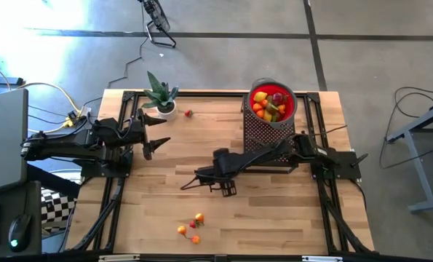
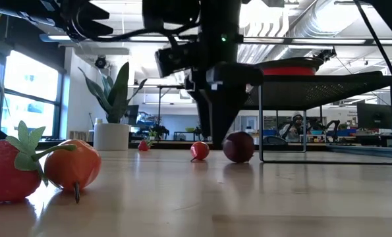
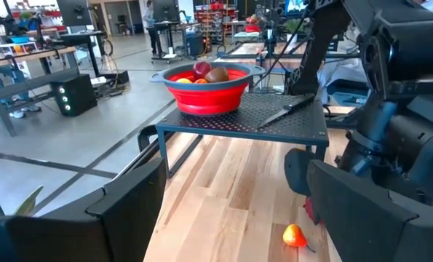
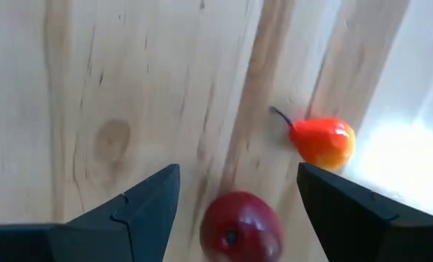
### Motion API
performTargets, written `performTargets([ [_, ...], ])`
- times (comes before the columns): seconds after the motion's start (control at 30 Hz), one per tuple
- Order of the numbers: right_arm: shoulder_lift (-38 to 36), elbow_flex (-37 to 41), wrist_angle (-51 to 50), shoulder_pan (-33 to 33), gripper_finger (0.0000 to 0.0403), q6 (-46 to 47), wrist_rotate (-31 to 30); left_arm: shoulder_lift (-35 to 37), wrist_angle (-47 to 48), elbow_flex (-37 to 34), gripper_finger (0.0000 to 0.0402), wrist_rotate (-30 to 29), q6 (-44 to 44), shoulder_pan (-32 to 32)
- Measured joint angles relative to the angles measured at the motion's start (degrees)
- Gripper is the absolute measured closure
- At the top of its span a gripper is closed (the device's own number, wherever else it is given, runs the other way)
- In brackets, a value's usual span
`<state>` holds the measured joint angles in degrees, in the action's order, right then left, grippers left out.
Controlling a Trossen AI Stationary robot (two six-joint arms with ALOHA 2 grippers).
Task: Pick & Place Fruit
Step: Put the pomegranate into the strainer bowl on the shelf
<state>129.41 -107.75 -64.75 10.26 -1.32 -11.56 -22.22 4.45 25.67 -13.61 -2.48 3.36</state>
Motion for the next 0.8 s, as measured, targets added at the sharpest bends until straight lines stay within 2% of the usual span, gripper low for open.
performTargets([
  [0.37,0.0,-2.1,-10.3,0.7,0.0132,-3.1,0.2,0.0,0.0,0.0,0.0074,0.0,1.3,0.0],
  [0.8,0.0,-2.1,-9.1,-0.1,0.0132,-4.6,1.2,0.0,0.3,0.0,0.0074,0.0,1.3,0.0],
])
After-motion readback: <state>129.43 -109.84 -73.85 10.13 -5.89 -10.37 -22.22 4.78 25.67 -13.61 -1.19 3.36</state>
